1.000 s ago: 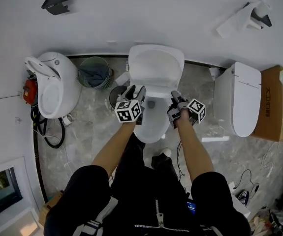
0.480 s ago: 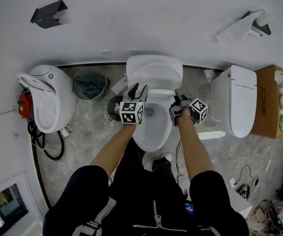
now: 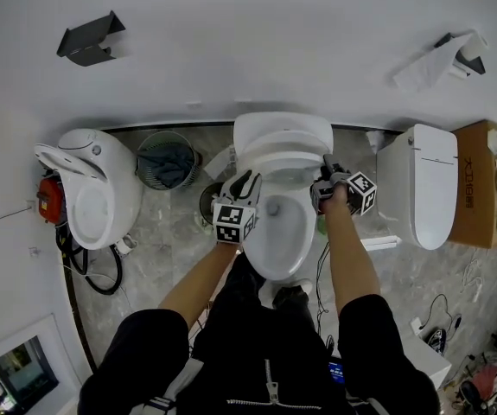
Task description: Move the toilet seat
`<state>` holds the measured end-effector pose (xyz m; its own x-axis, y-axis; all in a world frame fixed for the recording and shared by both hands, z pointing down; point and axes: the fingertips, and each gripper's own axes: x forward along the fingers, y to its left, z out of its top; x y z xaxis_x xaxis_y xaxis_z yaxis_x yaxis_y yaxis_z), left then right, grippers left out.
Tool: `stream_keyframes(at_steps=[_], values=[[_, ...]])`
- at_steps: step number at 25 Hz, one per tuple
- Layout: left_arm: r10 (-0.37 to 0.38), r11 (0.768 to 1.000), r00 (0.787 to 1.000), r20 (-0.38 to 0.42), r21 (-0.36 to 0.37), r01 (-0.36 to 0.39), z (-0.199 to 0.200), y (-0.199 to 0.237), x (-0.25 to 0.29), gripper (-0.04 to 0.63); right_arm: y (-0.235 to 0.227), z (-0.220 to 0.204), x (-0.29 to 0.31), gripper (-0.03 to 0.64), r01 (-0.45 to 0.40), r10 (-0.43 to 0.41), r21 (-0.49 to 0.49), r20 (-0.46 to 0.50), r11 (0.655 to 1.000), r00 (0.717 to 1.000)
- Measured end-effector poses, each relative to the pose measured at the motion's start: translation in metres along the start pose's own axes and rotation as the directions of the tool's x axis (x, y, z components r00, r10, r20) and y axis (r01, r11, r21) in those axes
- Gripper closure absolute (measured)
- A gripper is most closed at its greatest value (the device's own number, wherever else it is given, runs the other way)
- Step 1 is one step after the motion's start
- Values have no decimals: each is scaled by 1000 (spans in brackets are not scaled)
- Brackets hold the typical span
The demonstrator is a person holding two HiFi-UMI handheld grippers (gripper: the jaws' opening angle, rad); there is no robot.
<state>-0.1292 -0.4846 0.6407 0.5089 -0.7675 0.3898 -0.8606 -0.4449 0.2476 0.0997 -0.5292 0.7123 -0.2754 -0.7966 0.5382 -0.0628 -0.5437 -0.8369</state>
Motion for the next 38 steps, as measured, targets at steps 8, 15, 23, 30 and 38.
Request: stream_keyframes(at_steps=[8,15,23,30,38], values=[[11,999,999,-32,32,-10,-14,17,-21,514,11,10,26,412,1,-2,23,35,1000,999],[48,999,998,-38,22,-47,-18,17,-53,515,22,9,22,448,-94,95,-19,42,995,995],[51,998,998,31,42,-52,-4,-31,-92,515,55,-31,-60,568,-247,210,-476,-130,844,969],[6,996,995,98,86,-14,21,-106,-131,514,79,-82,-177,615,-334,155,-889,-299,314,942],[8,986,995,101,163,-24,35,-175,-185,554,90,-110,-307,615,-272,278,-959,-282,-72,918]])
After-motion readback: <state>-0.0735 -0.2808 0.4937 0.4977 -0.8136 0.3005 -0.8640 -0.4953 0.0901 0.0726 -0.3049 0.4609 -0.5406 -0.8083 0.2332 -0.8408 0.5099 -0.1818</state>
